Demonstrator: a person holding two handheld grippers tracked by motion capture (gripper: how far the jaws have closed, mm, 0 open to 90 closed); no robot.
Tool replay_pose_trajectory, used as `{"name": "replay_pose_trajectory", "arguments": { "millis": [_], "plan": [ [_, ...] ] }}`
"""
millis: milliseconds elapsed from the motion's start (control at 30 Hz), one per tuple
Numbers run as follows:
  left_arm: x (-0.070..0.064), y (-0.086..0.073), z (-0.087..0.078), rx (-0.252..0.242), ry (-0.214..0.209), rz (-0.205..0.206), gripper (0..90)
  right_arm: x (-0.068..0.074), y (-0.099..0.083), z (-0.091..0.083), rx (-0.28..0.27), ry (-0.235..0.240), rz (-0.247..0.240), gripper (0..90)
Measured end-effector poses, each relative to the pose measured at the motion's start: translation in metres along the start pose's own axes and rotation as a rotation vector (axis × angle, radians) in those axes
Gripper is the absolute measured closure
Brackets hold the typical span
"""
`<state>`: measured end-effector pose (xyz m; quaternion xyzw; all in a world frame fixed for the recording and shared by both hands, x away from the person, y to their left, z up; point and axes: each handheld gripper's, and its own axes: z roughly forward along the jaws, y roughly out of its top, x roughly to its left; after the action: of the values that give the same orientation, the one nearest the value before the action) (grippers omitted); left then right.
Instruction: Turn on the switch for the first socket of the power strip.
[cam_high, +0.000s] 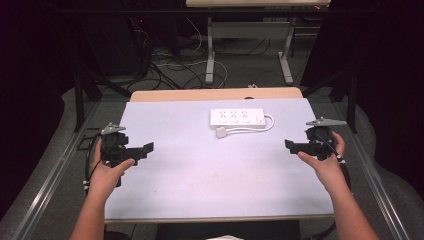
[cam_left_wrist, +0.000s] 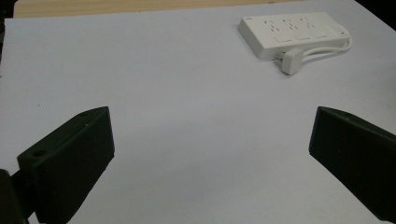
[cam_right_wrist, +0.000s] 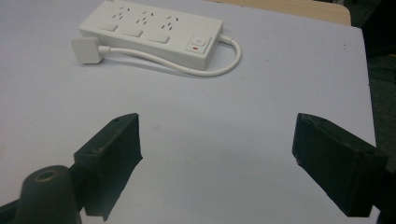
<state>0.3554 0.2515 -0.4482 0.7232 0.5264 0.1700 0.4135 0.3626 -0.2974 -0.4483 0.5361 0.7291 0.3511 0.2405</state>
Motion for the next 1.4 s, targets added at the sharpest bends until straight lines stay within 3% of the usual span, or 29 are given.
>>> {"name": "replay_pose_trajectory", "arguments": {
  "millis": [367,833,1400],
  "plan": [
    [0.0,0.0,-0.002,-0.012,0.0,0.0,0.2,0.009,0.023,0.007,0.039,0.012,-0.058,15.0],
    [0.0,0.0,-0.004,-0.011,0.006,0.01,0.3,0.021,0.051,0.021,0.135,0.039,-0.108,15.1],
    [0.001,0.001,-0.007,-0.01,0.011,0.011,1.4,0.019,0.089,0.039,0.183,0.023,-0.079,15.9]
  ]
}}
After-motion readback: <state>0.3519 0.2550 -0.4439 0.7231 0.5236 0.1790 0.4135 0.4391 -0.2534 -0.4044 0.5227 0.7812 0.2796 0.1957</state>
